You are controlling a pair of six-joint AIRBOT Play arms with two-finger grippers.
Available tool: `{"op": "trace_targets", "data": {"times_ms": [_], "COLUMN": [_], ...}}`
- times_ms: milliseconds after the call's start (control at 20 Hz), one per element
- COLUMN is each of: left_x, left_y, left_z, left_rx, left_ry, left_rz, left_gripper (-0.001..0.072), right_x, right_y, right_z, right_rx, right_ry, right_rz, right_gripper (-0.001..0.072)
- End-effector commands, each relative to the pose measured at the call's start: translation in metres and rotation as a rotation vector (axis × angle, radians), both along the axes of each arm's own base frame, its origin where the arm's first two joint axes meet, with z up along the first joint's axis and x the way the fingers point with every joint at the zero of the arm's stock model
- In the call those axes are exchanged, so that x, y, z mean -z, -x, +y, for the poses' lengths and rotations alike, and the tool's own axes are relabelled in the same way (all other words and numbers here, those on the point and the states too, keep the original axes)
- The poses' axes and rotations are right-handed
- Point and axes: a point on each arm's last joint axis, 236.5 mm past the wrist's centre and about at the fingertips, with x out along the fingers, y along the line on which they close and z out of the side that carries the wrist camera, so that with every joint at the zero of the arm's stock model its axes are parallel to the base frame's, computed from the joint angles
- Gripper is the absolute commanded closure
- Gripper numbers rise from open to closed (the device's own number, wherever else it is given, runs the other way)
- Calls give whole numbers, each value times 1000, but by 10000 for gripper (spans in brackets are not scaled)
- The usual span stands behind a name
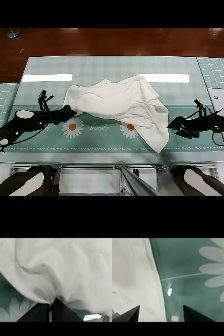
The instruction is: Fold the shirts.
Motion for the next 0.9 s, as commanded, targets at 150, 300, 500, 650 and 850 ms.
{"op": "trace_targets", "data": {"times_ms": [150, 300, 500, 650, 850], "left_x": [-3, -14, -117, -256, -431], "left_y": [4, -1, -58, -98, -85], "left_z": [-7, -10, 6, 34, 52], "left_rx": [24, 39, 65, 43, 40], "left_ry": [23, 42, 87, 32, -60], "left_rz": [10, -4, -221, -538, -895], "left_gripper": [683, 683, 683, 684, 683], "right_x": [23, 7, -76, -195, -389], "right_y": [-7, -38, -103, -175, -201], "right_z": [54, 81, 81, 72, 66], "right_rx": [-116, -132, -261, -275, -300], "right_ry": [-70, -134, -131, -56, 81], "right_rz": [32, -72, -279, -576, -1020], "right_gripper": [92, 592, 688, 688, 688]}}
